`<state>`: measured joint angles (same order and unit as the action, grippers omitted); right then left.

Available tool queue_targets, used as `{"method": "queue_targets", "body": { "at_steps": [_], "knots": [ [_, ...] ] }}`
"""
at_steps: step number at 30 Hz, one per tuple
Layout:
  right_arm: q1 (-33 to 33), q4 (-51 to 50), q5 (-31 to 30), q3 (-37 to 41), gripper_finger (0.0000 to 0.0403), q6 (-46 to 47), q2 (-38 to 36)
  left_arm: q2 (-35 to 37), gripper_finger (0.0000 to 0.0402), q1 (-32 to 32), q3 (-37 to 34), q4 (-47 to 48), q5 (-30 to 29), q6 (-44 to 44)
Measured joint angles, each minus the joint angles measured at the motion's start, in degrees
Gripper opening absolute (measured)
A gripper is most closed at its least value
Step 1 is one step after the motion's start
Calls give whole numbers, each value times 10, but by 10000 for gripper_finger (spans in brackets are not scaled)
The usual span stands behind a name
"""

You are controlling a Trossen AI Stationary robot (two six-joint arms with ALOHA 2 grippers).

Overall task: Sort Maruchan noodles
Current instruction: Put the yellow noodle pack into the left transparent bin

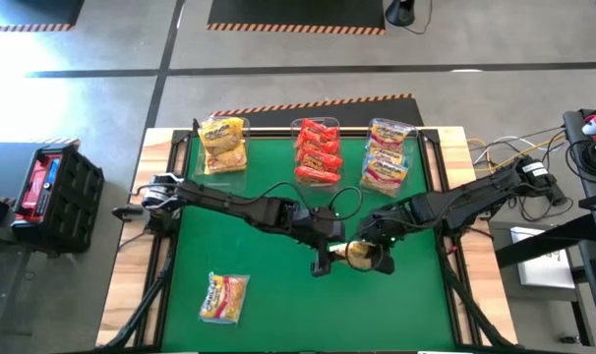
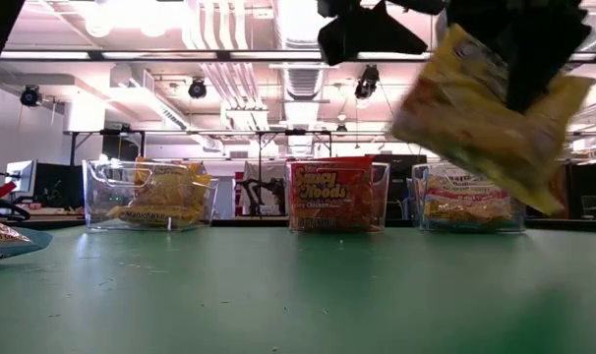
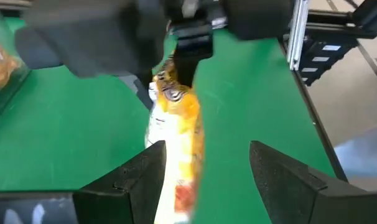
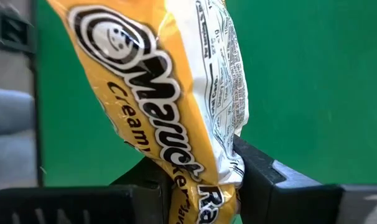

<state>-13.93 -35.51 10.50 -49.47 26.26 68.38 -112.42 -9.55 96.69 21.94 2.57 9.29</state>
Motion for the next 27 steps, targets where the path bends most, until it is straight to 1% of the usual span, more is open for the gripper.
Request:
{"method": "queue_targets", "body": {
  "at_steps": [4,6,9,11,16,20,23,27],
  "knots": [
    [0,84,0,0,108,-3,0,0,213,-2,-8,1,-1,2],
    [0,114,0,0,108,-7,0,0,213,-4,-8,1,-13,2],
    [0,127,0,0,108,-20,0,0,213,-8,-8,0,-37,-1],
    [0,132,-1,0,108,-31,0,0,213,-10,-8,0,-39,-3],
    [0,155,-31,0,109,-60,0,0,213,-12,-8,3,-41,6],
    [0,172,-33,0,109,-73,0,0,211,-12,-8,11,-41,23],
    [0,170,-40,0,109,-76,0,0,198,-12,-8,18,-41,39],
    [0,173,-43,0,109,-76,0,0,159,-13,-8,25,-42,67]
  ]
}}
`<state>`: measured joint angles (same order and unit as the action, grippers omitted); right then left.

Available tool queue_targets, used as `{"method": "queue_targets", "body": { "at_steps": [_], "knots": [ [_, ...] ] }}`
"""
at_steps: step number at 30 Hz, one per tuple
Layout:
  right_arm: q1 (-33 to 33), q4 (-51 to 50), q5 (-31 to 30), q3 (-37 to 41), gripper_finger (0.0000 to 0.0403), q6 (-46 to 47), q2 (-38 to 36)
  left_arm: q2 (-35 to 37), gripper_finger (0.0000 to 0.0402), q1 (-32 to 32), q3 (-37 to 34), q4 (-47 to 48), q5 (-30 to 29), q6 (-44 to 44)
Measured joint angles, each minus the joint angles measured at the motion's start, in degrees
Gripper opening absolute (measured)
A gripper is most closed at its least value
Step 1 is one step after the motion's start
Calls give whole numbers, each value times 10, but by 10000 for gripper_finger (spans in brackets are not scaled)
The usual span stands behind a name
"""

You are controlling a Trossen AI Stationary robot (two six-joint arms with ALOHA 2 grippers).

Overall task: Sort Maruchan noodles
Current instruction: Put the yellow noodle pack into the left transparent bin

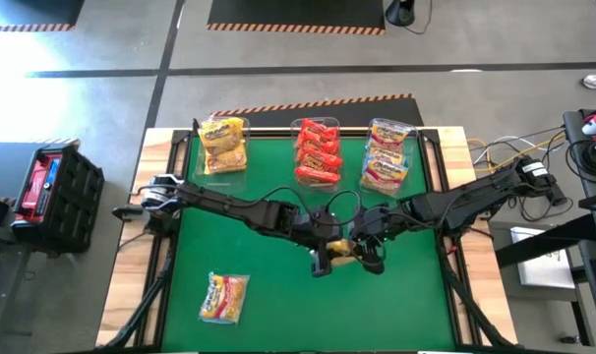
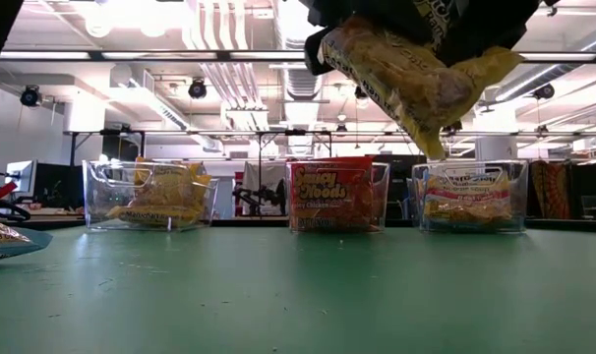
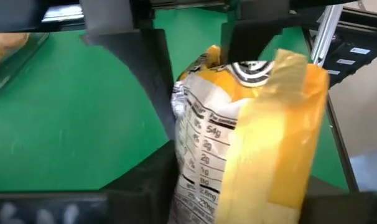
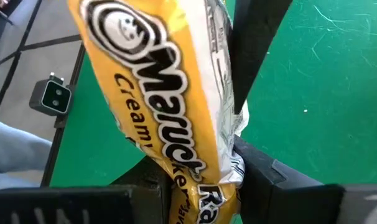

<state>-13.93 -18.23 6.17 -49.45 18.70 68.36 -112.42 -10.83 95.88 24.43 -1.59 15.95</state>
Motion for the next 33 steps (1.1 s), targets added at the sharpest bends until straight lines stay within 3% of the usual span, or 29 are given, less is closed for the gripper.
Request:
{"method": "queue_targets", "body": {
  "at_steps": [6,10,17,22,29,33],
  "knots": [
    [0,3,0,-1,130,4,0,0,81,0,0,1,-1,16],
    [3,-2,1,-12,166,0,0,0,56,0,0,2,0,20],
    [22,-142,-2,-96,227,-19,-1,0,53,-1,-1,26,-8,71],
    [26,-254,-24,-166,241,-54,-2,2,53,-1,-1,44,-28,110],
    [26,-260,-60,-199,233,-114,-2,32,53,29,6,178,-104,124],
    [29,-270,-131,-198,231,-119,-3,73,53,50,6,255,-188,128]
  ]
}}
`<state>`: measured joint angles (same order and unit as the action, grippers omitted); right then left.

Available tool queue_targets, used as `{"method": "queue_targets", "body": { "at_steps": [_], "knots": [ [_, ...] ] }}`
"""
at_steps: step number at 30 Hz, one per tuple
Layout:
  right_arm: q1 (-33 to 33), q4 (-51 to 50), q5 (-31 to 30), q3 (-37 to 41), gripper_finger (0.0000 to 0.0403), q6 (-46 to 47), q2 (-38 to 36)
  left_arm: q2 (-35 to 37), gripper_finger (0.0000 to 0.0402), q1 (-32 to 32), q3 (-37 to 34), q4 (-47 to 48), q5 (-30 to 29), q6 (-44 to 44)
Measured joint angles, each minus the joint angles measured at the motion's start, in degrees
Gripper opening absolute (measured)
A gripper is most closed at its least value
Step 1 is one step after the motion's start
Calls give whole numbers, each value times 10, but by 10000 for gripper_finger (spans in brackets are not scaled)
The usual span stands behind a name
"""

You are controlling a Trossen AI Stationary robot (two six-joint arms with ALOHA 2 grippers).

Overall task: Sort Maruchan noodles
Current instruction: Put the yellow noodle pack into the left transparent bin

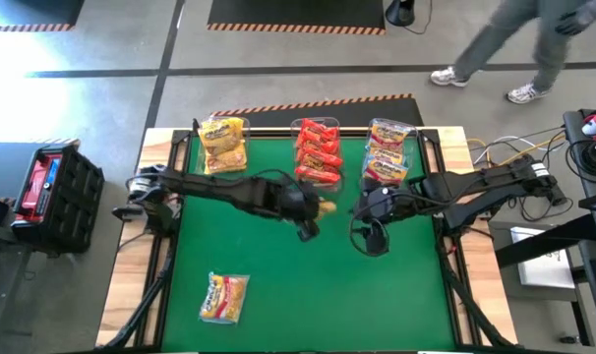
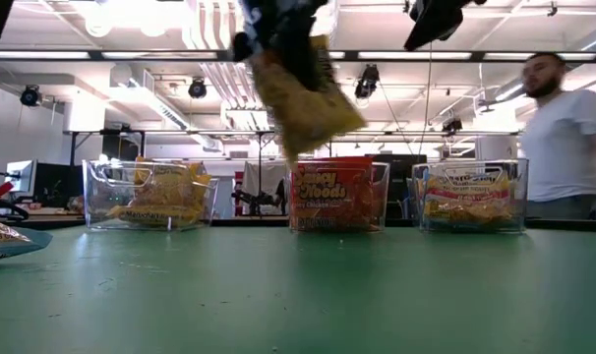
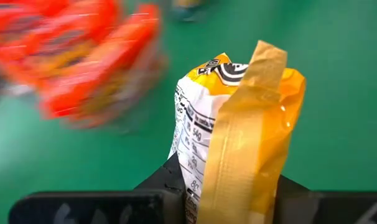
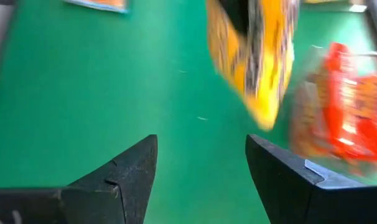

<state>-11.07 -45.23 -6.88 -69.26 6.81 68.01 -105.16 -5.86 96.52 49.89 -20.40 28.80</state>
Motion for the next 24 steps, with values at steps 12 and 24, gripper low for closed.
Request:
{"method": "queue_targets", "body": {
  "at_steps": [12,24],
  "knots": [
    [38,-45,-54,14,233,-67,0,144,54,84,-12,220,-142,68],
    [89,26,-52,78,233,-105,1,300,54,268,-200,150,-78,65]
  ]
}}
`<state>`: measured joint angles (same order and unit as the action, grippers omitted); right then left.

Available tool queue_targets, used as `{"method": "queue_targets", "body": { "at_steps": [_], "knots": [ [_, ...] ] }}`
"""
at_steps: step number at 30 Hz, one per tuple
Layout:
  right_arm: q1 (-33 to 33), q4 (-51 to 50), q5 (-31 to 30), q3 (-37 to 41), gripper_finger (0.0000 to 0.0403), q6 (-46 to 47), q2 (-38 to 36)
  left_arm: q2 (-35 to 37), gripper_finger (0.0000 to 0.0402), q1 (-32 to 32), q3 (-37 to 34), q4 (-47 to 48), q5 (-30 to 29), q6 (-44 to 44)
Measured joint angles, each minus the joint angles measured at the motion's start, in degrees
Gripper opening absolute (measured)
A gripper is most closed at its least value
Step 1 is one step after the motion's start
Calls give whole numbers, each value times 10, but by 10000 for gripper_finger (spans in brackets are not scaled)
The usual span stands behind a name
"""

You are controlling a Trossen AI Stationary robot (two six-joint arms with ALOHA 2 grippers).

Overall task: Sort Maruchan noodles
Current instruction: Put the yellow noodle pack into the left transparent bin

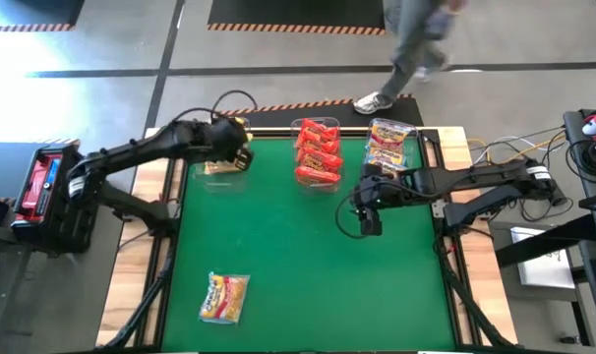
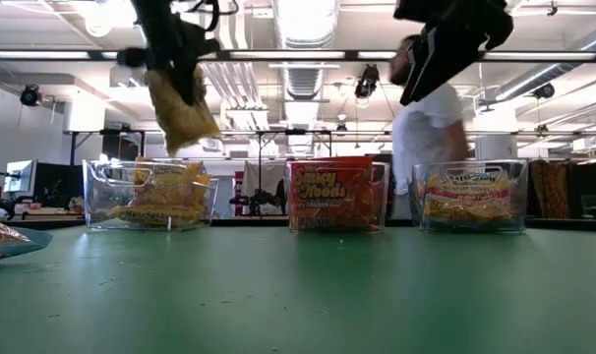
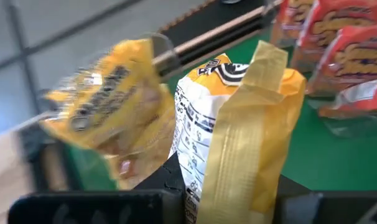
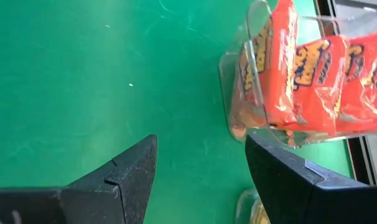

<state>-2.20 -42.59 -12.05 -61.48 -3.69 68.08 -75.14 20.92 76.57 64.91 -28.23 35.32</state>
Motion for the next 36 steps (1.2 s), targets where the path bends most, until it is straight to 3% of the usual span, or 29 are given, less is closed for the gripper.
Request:
{"method": "queue_targets", "body": {
  "at_steps": [7,12,17,19,28,36],
  "knots": [
    [34,44,0,16,233,46,0,70,54,114,-177,-230,110,-120],
    [58,92,0,23,233,87,0,91,55,189,-266,-308,130,-154],
    [82,130,-1,25,233,124,1,106,55,242,-342,-437,255,-197],
    [93,142,-1,25,233,137,3,105,55,254,-364,-462,271,-197],
    [147,174,-15,26,233,143,18,98,59,271,-381,-473,264,-168],
    [180,179,-15,26,233,151,26,98,107,275,-330,-415,272,-225]
  ]
}}
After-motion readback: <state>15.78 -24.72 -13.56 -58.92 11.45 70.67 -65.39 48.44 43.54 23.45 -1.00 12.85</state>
